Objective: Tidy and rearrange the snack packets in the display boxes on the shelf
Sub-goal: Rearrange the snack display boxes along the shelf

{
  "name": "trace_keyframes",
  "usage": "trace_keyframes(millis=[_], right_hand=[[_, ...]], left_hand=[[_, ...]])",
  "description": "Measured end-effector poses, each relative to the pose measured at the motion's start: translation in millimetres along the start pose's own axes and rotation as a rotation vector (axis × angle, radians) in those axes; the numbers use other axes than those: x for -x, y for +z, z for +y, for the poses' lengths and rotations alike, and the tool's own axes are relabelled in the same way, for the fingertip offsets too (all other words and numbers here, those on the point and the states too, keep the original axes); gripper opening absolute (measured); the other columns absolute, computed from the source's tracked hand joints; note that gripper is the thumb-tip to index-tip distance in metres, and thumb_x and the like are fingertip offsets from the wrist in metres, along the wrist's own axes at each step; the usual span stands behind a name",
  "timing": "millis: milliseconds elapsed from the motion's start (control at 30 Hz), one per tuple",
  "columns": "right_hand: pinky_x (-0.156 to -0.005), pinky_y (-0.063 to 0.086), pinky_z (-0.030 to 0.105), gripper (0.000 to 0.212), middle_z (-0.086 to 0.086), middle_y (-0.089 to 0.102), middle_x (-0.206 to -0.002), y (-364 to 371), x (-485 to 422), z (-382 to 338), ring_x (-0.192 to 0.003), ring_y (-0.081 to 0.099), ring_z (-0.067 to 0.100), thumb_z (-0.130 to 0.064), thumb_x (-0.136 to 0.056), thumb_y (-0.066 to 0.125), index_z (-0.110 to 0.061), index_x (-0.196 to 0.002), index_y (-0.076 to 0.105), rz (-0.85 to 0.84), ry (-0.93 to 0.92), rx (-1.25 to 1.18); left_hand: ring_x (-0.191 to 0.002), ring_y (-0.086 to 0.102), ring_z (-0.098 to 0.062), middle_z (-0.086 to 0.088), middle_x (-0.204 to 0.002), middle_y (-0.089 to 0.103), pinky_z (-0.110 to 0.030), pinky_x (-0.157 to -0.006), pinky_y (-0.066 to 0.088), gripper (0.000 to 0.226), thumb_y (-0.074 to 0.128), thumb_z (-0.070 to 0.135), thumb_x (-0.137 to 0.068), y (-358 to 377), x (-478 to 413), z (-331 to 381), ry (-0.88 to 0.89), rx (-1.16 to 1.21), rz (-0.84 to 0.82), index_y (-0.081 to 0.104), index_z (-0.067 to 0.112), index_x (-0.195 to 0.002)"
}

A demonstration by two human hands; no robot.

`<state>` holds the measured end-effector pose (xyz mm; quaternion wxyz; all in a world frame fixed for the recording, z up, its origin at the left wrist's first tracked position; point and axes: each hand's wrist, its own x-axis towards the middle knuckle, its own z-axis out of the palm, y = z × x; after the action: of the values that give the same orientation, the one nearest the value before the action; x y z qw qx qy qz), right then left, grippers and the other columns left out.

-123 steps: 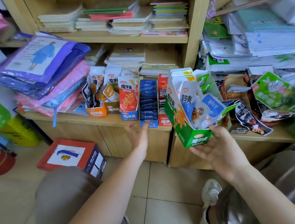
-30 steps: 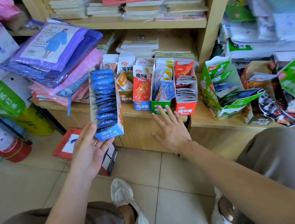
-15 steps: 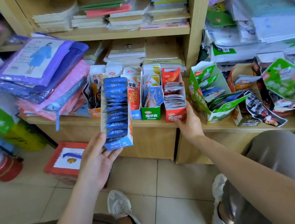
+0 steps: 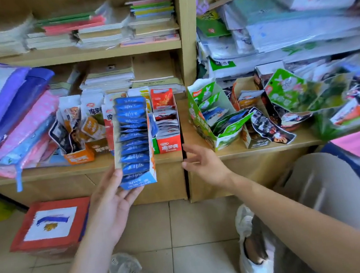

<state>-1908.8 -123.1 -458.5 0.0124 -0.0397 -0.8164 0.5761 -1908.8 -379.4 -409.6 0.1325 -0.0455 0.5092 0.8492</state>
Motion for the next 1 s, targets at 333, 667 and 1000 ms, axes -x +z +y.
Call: trace_keyframes(millis=[333, 667, 1000], right_hand=[[-0.081, 0.056, 0.022, 0.047, -0.004, 0.064, -0.125, -60.1, 62.6, 12.6, -0.103, 0.065, 0.007, -0.021, -0.09, 0.072, -0.019, -0.134, 0.057, 0.493, 0.118, -0.153], [-0.11, 0.036, 0.02, 0.097, -0.024, 0.032, -0.149, -83.5, 36.6, 23.0, -0.137, 0.041, 0.006, -0.015, -0.085, 0.078, -0.033, -0.157, 0.015, 0.538, 0.003, -0.125], [-0.109, 0.04, 0.027, 0.1, -0.037, 0.041, -0.141, -60.0, 14.6, 25.6, -0.129, 0.048, 0.006, -0.012, -0.085, 0.077, -0.042, -0.156, 0.013, 0.302, -0.047, -0.045]], left_hand=[[-0.12, 0.065, -0.026, -0.005, -0.132, 0.067, -0.046, -0.098, 0.053, 0.035, 0.052, 0.021, -0.097, 46.8, 10.4, -9.4, 0.015, 0.022, -0.098, 0.057, 0.021, -0.132], [-0.112, 0.07, -0.024, -0.005, -0.125, 0.071, -0.044, -0.092, 0.058, 0.027, 0.052, 0.016, -0.1, 82.3, 11.2, -23.0, -0.021, 0.001, -0.114, 0.065, 0.025, -0.122], [-0.11, 0.07, -0.024, -0.006, -0.123, 0.072, -0.043, -0.089, 0.059, 0.027, 0.05, 0.013, -0.101, 82.2, 5.2, -25.0, -0.017, 0.016, -0.112, 0.072, 0.026, -0.111]])
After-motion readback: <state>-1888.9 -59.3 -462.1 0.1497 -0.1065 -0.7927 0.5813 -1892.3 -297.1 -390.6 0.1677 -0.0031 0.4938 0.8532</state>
